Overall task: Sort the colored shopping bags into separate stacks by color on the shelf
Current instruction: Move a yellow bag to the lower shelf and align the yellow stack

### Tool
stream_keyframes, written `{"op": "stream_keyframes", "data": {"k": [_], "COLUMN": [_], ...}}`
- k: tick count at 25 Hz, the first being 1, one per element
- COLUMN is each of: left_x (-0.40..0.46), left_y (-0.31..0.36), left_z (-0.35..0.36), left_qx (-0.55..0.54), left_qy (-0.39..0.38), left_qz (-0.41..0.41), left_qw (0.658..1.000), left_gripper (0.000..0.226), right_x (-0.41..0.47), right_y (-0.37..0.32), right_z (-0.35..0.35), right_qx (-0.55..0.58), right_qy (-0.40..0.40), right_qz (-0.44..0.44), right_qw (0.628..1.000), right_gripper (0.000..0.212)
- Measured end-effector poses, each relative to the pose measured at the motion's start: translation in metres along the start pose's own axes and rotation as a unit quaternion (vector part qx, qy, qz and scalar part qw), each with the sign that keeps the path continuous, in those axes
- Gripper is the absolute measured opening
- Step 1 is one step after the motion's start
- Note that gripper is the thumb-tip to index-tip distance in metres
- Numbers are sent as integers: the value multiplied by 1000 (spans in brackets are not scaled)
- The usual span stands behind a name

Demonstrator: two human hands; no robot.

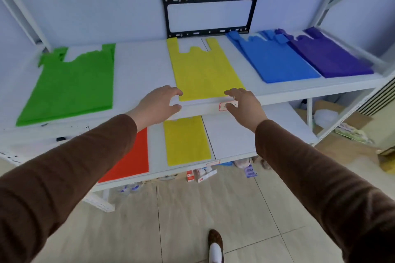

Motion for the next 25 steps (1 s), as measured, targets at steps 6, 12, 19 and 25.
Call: {"op": "stream_keyframes", "data": {"k": [6,12,19,25], "left_x": [109,163,207,214], "left_y": [-44,-86,-89,-104], "left_z": [7,22,33,44], "left_qx": [-67,-98,-14,-136], "left_qy": [10,3,-41,-82], "left_qz": [-146,-263,-330,-363], "left_qw": [987,960,943,918], "left_gripper": [47,61,90,107], "right_x": [105,158,176,174], "right_y": [73,84,90,92], "right_z": [-10,24,38,43], "right_qx": [-29,-85,-38,-9], "right_qy": [-47,-128,-188,-205], "right_qz": [65,118,183,175], "right_qw": [996,981,964,963], "right_gripper": [48,65,82,68]}}
Point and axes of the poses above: each hand's wrist, its own x-axis towards the middle knuckle, its own z-axis out of the palm, y = z × x, the point moved 10 cm from there along x, towards the middle knuckle, and after that the axes turned 4 degrees about x, right-handed, at the moved point
